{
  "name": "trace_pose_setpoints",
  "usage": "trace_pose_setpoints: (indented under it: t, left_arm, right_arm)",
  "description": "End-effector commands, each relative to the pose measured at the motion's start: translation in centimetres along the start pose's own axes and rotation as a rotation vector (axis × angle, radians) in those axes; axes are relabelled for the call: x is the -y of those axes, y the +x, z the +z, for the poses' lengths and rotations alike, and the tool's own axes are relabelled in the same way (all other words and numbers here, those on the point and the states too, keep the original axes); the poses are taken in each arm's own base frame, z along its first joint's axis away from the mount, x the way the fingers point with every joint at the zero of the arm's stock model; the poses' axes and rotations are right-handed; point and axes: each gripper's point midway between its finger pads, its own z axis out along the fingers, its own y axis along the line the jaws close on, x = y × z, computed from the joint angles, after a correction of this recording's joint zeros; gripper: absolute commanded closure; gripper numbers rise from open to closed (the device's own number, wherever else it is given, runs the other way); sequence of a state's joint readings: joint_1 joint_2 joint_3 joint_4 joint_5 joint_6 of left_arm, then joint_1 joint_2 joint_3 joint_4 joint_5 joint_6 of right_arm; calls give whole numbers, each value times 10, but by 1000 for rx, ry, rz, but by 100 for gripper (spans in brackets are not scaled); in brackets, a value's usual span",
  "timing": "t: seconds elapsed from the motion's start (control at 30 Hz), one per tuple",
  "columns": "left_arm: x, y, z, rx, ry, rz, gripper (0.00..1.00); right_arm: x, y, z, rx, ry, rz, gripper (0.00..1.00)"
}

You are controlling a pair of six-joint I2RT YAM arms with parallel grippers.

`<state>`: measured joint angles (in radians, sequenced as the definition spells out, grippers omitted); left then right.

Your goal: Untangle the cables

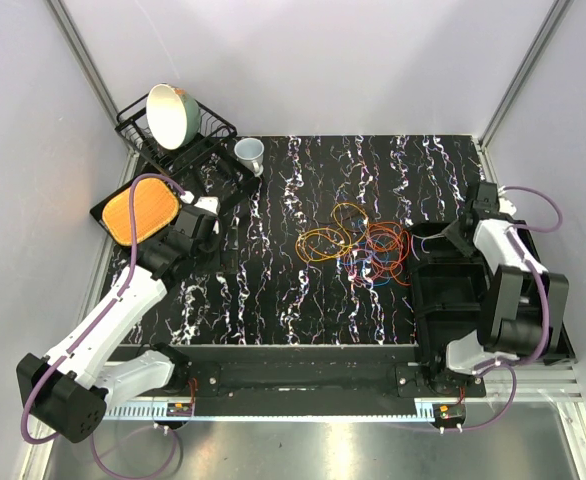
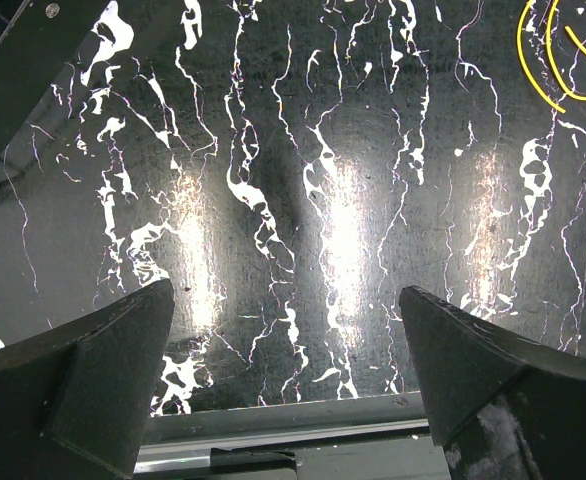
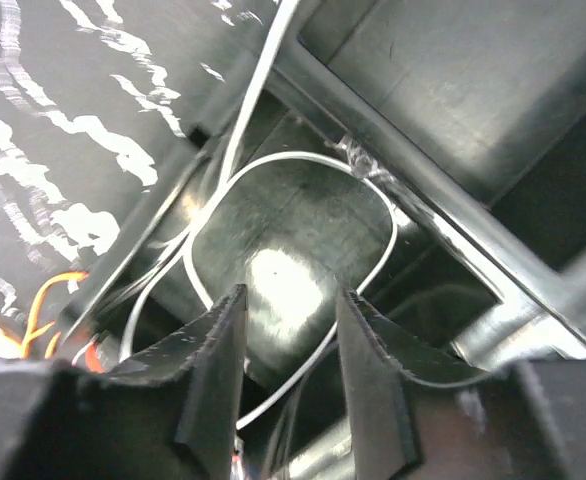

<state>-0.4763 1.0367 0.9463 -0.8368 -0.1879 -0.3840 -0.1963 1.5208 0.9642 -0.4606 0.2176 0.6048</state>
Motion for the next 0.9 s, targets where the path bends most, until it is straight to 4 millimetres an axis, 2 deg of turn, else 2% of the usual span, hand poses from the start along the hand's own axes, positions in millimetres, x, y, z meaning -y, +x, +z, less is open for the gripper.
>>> trace_pose_setpoints:
  t: [0.0, 0.03, 0.17, 0.27, 0.3, 0.37, 0.4, 0.43, 0.47, 0.53, 0.57, 0.67, 0.7, 0.87]
  left_arm:
    - [2, -11, 1, 41, 1, -4, 1]
    - [2, -11, 1, 40, -1, -4, 1]
    - [7, -16, 2, 39, 5, -13, 1]
    - [25, -20, 5, 36, 31, -6, 1]
    - [39, -22, 3, 42, 58, 1, 1]
    - [55, -22, 12, 24, 66, 13, 1]
    - [72, -25, 11, 28, 96, 20, 2]
    - [82, -27, 14, 31, 105, 27, 2]
    - [91, -24, 25, 4, 101, 40, 3]
    - [116, -32, 29, 18, 135, 47, 4]
    - [125, -27, 43, -9, 121, 65, 5]
    - [160, -45, 48, 28, 163, 81, 7]
    - [167, -41, 62, 8, 153, 102, 9]
    - [202, -43, 93, -4, 182, 195, 16]
  right_arm:
    - [-9, -35, -51, 89, -51, -45, 50]
    - [-7, -35, -56, 88, -46, -49, 45]
    - [-10, -52, -92, 145, -91, -57, 37]
    - [-12, -60, -114, 175, -122, -64, 36]
    - [-13, -63, -120, 184, -136, -61, 36]
    - [-17, -66, -132, 199, -172, -48, 36]
    - [-20, -65, -136, 198, -189, -31, 36]
    - [-28, -64, -140, 190, -237, -23, 36]
    - [-31, -60, -142, 179, -267, -16, 36]
    - [-40, -54, -143, 152, -317, 2, 36]
    - [-41, -49, -141, 135, -327, 6, 37]
    - [-45, -39, -138, 104, -358, 4, 38]
    - [-45, -37, -137, 101, -357, 5, 38]
    - [-49, -20, -139, 57, -411, -10, 39]
